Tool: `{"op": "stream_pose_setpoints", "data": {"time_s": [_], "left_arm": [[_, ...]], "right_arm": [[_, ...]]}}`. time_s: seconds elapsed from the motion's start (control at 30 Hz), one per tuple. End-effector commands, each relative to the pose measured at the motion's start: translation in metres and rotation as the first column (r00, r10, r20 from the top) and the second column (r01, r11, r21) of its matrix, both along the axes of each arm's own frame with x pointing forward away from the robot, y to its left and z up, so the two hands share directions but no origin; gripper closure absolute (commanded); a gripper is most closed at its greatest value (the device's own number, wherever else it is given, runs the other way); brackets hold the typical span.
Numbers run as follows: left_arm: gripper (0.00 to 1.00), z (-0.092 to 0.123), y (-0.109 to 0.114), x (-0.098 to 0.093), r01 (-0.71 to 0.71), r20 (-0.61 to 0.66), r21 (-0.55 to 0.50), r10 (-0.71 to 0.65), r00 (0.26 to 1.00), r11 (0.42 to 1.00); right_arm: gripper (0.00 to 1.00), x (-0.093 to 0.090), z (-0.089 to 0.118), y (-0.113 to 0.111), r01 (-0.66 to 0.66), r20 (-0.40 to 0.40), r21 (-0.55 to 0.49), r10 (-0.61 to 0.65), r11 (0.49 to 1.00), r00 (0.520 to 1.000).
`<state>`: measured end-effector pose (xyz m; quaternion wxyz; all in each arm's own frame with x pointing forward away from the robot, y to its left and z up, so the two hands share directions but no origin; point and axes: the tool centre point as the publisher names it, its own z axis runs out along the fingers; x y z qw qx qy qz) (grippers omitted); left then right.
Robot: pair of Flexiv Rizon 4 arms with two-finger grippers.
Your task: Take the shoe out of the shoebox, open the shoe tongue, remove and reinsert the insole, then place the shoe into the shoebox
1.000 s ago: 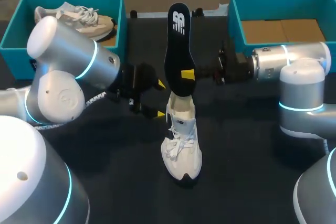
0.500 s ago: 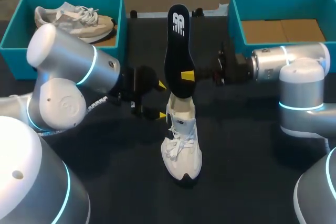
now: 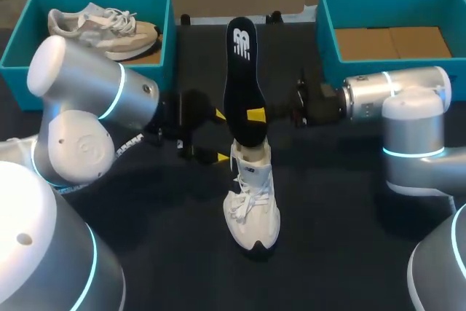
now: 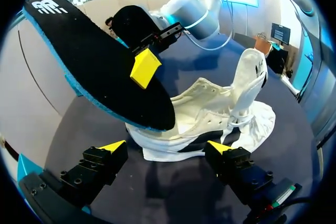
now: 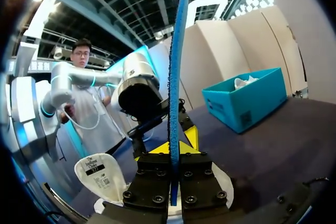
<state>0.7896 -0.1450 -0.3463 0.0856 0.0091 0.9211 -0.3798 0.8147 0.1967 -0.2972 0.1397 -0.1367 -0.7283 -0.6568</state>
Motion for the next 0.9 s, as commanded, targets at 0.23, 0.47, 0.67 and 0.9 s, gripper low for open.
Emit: {"op": "stream_pose_setpoints", "data": {"time_s": [0.23, 0.47, 0.67, 0.9], "left_arm": [[0.00, -0.002, 0.001, -0.001, -0.009, 0.003, 0.000, 0.009, 1.000, 1.000], [0.00, -0.002, 0.001, -0.001, -0.009, 0.003, 0.000, 0.009, 1.000, 1.000], [0.00, -0.002, 0.001, -0.001, -0.009, 0.003, 0.000, 0.009, 1.000, 1.000], [0.00, -0.002, 0.001, -0.001, -0.009, 0.003, 0.000, 0.009, 1.000, 1.000]], "right_arm": [[1.00, -0.004, -0.008, 0.000, 0.003, -0.012, -0.028, -0.003, 1.000, 1.000], [1.00, -0.008, -0.014, -0.001, 0.000, -0.021, -0.037, 0.000, 0.999, 1.000], [1.00, -0.012, -0.020, -0.002, 0.003, -0.034, -0.043, -0.004, 0.999, 0.999], [1.00, -0.017, -0.028, -0.002, 0.002, -0.048, -0.054, -0.004, 0.999, 0.999]]}}
